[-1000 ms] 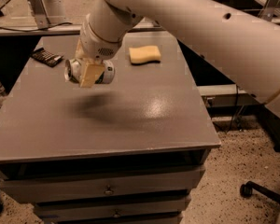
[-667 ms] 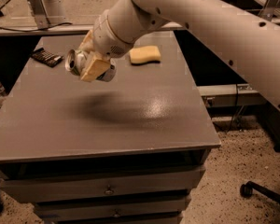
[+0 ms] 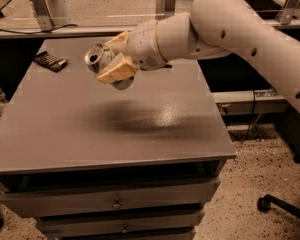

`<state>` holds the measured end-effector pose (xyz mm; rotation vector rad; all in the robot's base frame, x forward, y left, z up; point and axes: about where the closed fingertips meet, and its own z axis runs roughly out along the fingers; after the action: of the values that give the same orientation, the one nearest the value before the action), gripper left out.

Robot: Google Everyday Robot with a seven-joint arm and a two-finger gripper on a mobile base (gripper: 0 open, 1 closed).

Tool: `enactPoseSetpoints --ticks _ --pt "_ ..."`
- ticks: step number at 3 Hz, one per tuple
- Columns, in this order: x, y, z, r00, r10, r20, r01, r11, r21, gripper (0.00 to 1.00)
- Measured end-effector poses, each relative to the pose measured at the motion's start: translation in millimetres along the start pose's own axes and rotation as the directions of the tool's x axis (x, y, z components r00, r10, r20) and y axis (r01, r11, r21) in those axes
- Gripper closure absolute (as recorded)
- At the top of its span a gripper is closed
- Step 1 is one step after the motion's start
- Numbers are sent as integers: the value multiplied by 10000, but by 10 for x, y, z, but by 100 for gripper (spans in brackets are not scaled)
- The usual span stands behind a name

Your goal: Place 7up can upright

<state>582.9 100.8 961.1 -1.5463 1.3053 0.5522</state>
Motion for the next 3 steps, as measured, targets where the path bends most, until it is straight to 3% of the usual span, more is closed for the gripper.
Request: enactPoseSetpoints --ticks 1,2,3 --pt "98 -37 -237 9908 940 973 -1012 9922 721 100" --pt "237 -58 -444 9687 1814 1693 -2035 9712 1241 100" --pt "403 -64 -579 9415 2642 2091 -2982 9423 1520 100"
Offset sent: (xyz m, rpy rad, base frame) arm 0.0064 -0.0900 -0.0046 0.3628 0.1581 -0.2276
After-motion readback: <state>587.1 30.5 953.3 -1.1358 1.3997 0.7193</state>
